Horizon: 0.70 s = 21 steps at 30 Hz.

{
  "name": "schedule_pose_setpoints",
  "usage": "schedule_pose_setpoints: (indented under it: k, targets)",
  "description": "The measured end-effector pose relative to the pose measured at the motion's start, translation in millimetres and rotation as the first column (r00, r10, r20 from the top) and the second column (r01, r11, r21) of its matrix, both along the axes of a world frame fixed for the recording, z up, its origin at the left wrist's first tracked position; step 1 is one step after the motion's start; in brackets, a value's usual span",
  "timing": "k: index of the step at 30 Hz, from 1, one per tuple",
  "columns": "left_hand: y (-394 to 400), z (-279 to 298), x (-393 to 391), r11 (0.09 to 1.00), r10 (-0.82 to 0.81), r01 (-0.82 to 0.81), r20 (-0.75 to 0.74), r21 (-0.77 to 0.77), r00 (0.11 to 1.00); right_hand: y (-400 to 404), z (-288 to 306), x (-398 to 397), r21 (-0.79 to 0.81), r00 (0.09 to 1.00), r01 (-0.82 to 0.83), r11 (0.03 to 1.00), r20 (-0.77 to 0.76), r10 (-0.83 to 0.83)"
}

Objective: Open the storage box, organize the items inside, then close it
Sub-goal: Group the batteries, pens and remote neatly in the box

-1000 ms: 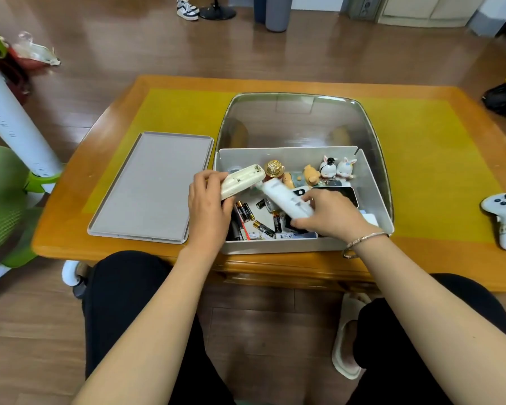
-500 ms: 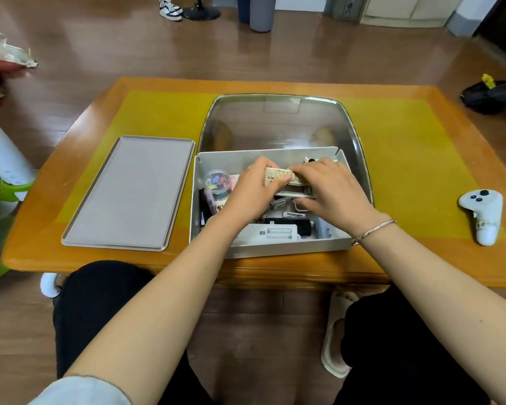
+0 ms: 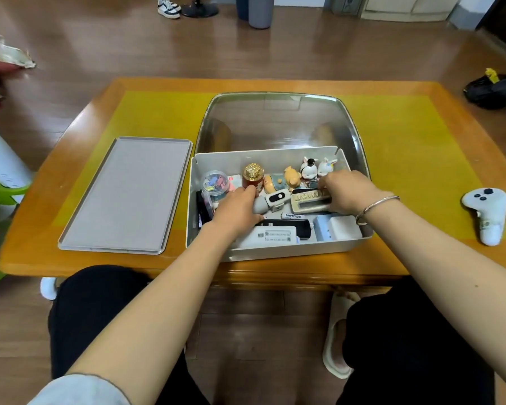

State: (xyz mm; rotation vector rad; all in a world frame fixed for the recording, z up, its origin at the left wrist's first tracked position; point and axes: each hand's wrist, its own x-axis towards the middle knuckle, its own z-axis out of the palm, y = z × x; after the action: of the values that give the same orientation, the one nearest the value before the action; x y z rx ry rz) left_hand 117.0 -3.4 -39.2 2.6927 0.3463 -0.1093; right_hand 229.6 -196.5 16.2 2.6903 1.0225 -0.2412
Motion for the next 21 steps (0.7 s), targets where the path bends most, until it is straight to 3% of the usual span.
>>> schedule_pose_setpoints:
  k: [6, 13, 16, 21]
  targets:
    - [3.9, -2.0, 1.4, 1.000, 0.001, -0.001, 0.027, 0.021, 1.000, -2.1, -2.3, -2.1, 0.029, 0.992, 0.017, 0.999, -0.122, -0.014]
    - [-2.3, 13.5, 13.7, 0.997, 0.073, -0.071, 0.290, -0.020, 0.954, -11.6, -4.8, -4.5, 0.356, 0.996, 0.089, 0.930, -0.049, -0.076]
    - [-22.1, 17.5, 40.4, 0.999, -0.040, 0.041, 0.256, 0.002, 0.966, -14.2, -4.2, -7.0, 0.473, 0.991, 0.117, 0.873, -0.002, -0.132]
    - [-52.9, 13.7, 65.2, 0.990, -0.126, 0.137, 0.204, -0.039, 0.971, -20.2, -7.2, -10.6, 0.465, 0.992, 0.085, 0.881, 0.039, -0.116]
